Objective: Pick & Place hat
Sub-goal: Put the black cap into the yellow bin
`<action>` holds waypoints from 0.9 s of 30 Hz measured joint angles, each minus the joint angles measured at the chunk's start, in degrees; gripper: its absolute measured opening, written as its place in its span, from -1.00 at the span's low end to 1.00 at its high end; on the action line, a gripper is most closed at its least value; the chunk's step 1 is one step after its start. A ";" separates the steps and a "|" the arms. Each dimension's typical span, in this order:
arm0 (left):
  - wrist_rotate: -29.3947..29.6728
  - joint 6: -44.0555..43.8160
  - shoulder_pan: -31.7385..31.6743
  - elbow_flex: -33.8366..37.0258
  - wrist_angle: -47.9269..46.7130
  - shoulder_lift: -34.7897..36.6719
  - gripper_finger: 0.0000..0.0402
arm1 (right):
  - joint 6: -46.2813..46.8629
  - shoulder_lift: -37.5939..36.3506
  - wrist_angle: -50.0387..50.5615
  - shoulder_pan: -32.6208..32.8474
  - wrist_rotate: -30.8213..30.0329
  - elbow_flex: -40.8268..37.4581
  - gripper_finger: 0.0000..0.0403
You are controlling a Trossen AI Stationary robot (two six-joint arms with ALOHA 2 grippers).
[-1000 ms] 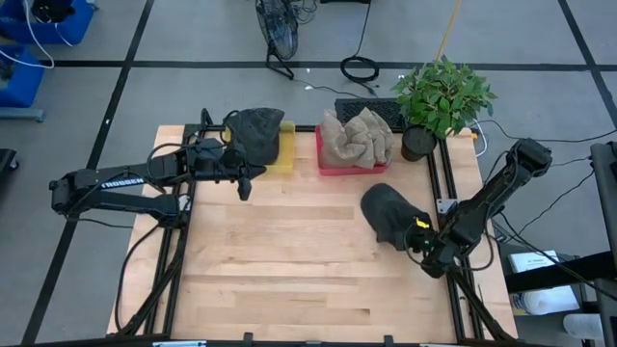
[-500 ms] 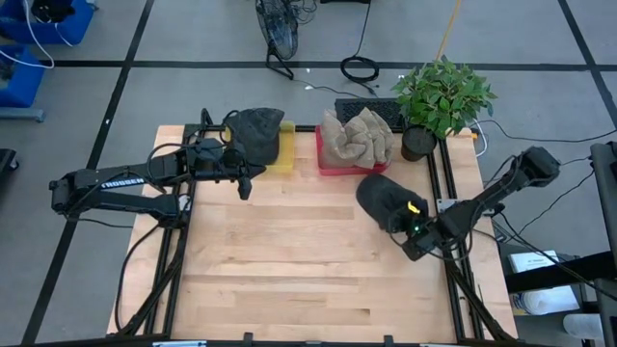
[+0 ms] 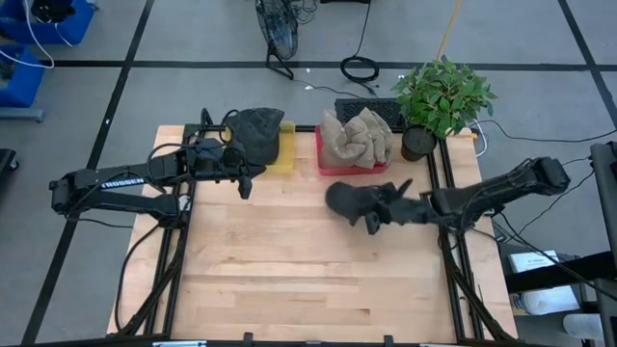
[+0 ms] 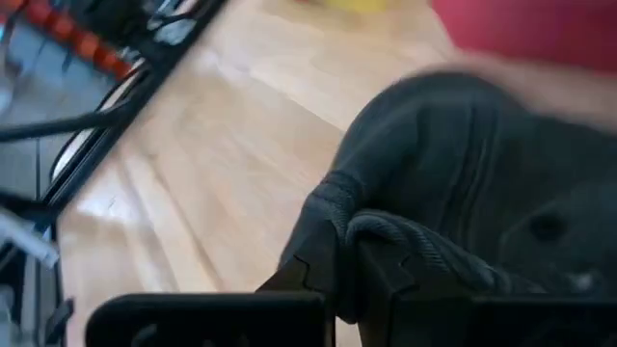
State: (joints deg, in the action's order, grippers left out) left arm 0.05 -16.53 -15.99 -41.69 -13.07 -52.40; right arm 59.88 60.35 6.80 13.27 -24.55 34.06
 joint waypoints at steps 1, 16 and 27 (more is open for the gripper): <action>-0.01 -0.16 0.00 0.00 0.01 0.00 -0.87 | -3.26 0.53 1.00 -1.68 2.04 2.24 -0.98; -0.20 -2.02 1.94 0.00 -0.08 0.00 -0.87 | -44.93 32.13 25.34 -14.52 24.36 45.02 -0.99; -0.14 -3.32 4.19 0.00 -1.65 0.00 -0.87 | -59.91 44.68 32.57 -15.26 36.04 58.73 -1.00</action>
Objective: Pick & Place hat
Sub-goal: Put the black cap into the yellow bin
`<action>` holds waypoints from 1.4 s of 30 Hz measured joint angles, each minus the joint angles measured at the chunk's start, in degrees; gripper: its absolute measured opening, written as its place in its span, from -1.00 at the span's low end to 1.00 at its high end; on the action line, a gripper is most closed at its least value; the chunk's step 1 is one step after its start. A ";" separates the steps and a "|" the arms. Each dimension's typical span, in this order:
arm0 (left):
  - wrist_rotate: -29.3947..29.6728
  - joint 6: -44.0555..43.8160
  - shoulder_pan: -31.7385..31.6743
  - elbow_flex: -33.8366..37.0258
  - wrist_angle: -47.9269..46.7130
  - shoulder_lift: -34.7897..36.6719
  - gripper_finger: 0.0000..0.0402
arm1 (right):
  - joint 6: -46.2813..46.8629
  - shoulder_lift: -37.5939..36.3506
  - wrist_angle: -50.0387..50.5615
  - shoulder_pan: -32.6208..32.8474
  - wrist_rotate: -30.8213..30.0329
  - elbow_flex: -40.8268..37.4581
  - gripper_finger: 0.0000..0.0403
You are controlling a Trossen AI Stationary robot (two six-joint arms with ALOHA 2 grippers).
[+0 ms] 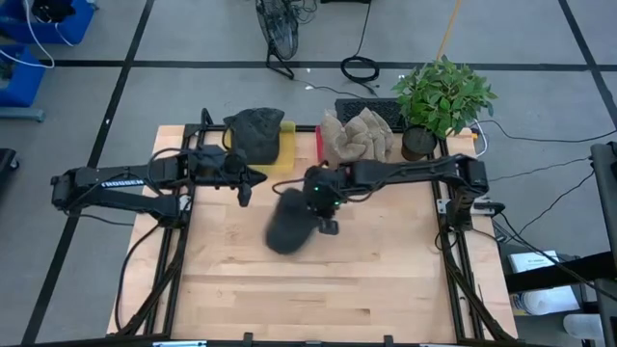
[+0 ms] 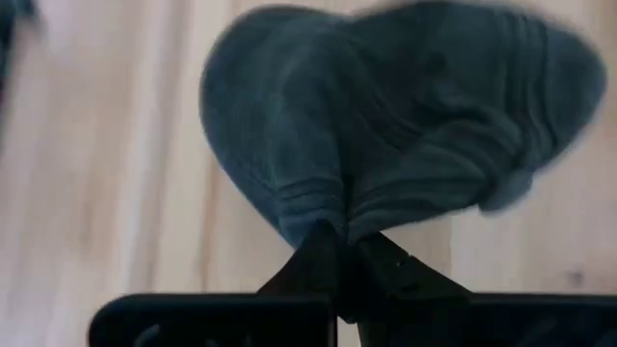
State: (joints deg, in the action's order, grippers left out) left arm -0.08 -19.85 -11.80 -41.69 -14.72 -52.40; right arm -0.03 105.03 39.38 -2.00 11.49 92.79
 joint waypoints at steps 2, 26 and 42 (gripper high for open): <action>-0.04 -0.37 0.68 0.00 -0.95 0.00 -0.87 | -1.66 0.71 7.14 -0.39 0.59 -0.66 -1.00; -7.08 1.72 2.08 0.00 2.39 -12.10 -0.61 | -9.13 0.84 7.66 2.20 -11.46 -7.28 -0.96; -8.66 4.86 -1.12 0.02 14.05 -19.71 0.80 | -19.34 -6.94 -0.57 4.47 -22.30 -7.26 -0.97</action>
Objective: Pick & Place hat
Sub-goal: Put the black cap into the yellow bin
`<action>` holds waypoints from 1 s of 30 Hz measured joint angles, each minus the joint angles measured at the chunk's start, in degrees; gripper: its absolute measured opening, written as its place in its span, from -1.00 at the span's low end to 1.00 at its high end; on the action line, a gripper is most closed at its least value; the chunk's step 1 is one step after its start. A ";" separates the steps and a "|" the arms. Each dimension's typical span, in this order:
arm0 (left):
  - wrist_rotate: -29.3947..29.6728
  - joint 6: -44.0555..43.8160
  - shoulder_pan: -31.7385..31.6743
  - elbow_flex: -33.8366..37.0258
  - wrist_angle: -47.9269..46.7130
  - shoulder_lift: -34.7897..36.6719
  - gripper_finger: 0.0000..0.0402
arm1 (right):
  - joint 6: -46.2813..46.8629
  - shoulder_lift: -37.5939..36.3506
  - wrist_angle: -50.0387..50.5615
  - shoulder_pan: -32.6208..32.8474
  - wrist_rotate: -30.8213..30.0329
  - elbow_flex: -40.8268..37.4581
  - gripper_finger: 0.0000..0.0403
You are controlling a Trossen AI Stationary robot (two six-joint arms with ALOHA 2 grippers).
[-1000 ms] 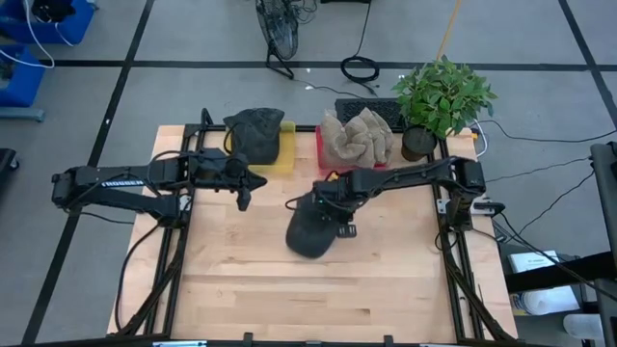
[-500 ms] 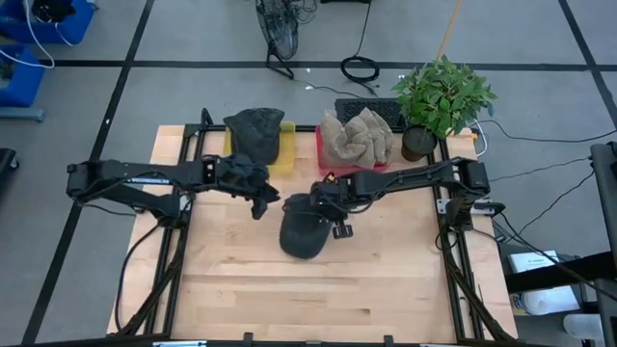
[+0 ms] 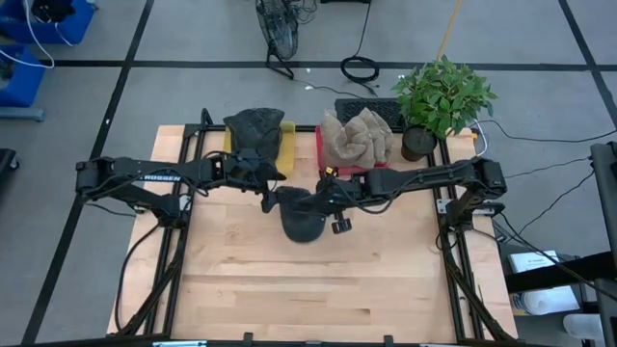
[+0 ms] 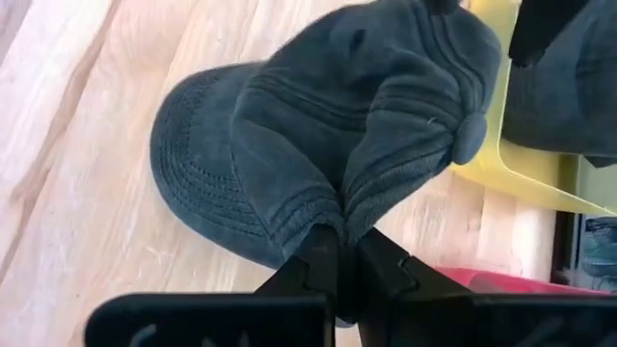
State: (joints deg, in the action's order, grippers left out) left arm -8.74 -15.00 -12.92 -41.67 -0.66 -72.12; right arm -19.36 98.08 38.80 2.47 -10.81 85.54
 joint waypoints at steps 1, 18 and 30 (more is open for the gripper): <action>0.11 0.93 -0.07 0.00 -0.05 -0.04 0.86 | 0.00 0.02 -0.14 0.19 -0.15 0.00 -0.97; -5.87 2.01 3.22 -0.05 2.80 -3.40 0.36 | -1.46 0.02 -3.78 0.60 -2.67 -0.02 -0.97; -4.18 4.52 3.16 -0.96 4.68 -2.69 -0.93 | 8.53 0.01 -3.50 0.53 -2.99 0.00 -0.85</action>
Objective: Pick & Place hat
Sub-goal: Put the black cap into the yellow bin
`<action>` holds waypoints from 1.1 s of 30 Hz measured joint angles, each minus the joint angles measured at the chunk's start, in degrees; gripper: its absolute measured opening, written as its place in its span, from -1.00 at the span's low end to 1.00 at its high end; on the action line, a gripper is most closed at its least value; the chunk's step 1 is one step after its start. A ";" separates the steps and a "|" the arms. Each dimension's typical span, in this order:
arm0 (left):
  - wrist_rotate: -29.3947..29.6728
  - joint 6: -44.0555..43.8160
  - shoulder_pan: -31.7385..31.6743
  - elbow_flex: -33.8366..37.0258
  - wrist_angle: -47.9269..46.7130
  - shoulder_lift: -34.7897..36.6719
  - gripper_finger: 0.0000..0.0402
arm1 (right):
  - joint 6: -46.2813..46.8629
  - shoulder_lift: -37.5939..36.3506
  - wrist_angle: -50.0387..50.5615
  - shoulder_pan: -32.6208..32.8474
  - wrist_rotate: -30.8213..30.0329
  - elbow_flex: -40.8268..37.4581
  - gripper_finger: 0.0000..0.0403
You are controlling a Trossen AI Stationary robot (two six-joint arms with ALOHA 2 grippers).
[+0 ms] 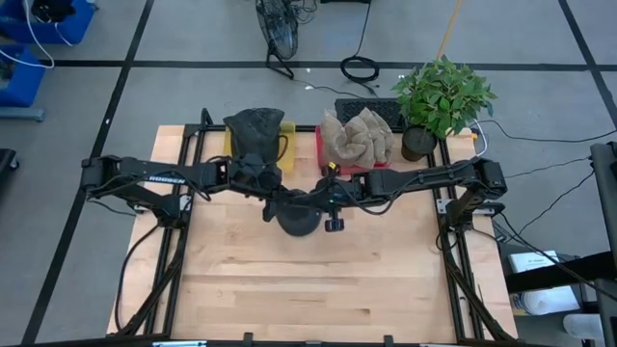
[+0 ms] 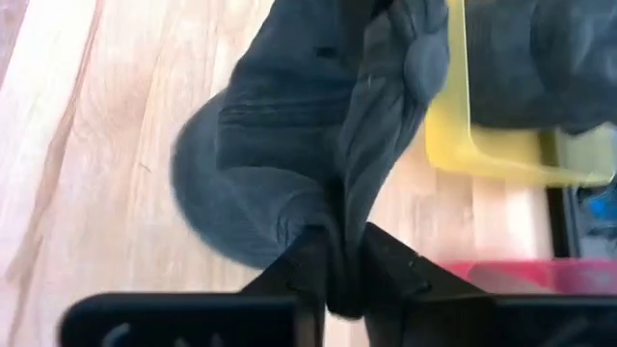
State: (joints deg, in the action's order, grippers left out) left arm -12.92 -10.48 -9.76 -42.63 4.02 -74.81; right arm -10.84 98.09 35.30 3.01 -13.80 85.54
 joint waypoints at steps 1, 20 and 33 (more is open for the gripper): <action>0.45 0.51 0.00 -0.54 -1.12 0.23 -0.95 | 1.25 -0.01 0.58 0.00 0.00 0.00 -0.80; 14.83 13.07 -16.02 -28.21 -41.99 4.65 -0.98 | 15.39 0.12 -4.83 -1.43 -1.22 -4.57 0.16; 9.46 10.08 -33.39 -27.12 -42.26 1.11 -0.98 | 20.68 0.03 -11.32 -4.81 -1.16 -9.73 0.05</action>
State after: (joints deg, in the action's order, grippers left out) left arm -3.46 -0.39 -43.15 -69.75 -38.24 -73.69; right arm 9.85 98.12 23.99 -1.80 -14.96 75.81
